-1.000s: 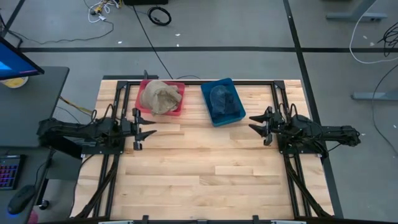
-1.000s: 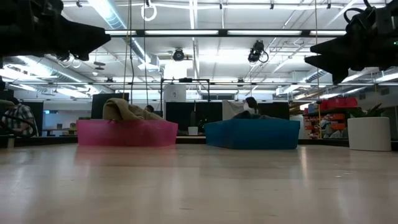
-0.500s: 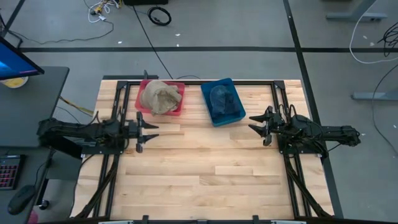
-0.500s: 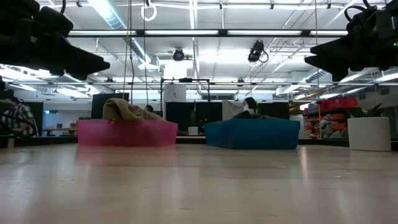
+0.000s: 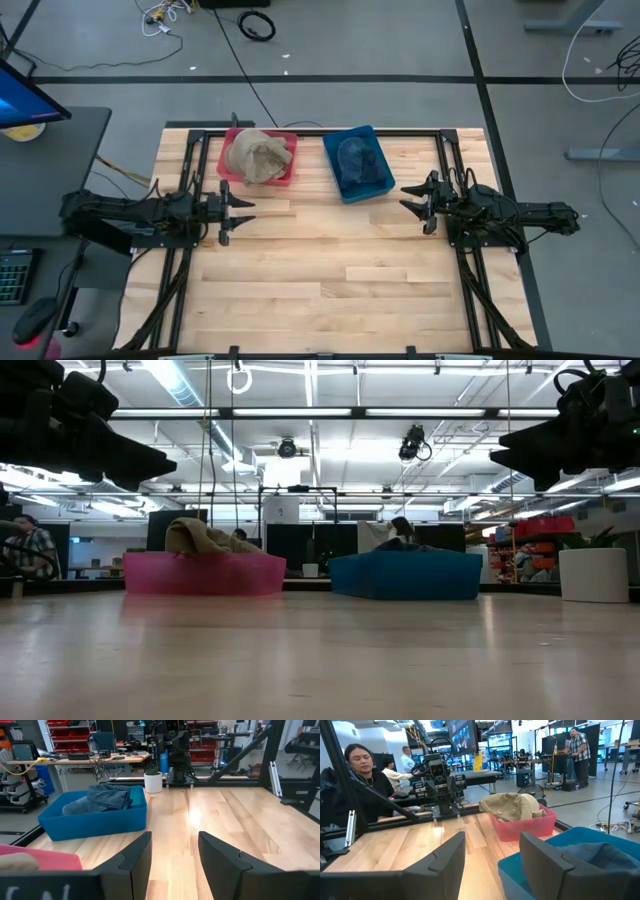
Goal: Pick & Place hat
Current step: Return to Home Position
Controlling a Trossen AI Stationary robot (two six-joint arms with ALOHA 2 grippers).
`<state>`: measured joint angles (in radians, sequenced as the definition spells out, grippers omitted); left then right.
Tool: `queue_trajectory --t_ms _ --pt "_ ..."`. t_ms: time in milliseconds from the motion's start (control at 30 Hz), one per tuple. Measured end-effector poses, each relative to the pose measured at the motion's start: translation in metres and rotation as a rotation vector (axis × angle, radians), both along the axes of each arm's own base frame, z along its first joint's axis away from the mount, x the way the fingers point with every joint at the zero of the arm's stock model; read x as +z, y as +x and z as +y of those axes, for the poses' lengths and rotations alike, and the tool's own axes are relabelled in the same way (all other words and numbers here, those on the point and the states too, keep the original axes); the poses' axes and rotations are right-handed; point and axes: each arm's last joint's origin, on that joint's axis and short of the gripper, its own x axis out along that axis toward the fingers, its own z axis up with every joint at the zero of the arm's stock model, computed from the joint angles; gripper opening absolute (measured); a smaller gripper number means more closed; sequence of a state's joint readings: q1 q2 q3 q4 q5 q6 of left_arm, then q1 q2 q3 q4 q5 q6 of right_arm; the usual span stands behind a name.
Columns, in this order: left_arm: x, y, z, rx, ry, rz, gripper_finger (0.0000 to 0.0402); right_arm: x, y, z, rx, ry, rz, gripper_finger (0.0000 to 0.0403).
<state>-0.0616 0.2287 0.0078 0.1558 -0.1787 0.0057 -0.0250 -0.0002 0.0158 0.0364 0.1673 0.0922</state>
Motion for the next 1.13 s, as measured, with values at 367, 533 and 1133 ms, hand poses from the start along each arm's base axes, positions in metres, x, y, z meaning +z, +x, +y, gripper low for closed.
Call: queue_trajectory --t_ms 367,533,1133 --pt "0.003 0.000 -0.001 -0.008 -0.030 -0.033 0.0165 0.000 0.000 0.000 0.000 0.000 0.000 0.0192" --pt "0.013 -0.003 -0.006 -0.077 0.029 -0.136 0.0165 0.000 0.000 0.000 0.000 0.000 -0.001 0.0192" --pt "0.012 -0.015 -0.006 -0.094 0.015 -0.153 0.0165 0.000 0.000 0.000 0.000 -0.001 -0.001 0.0192"
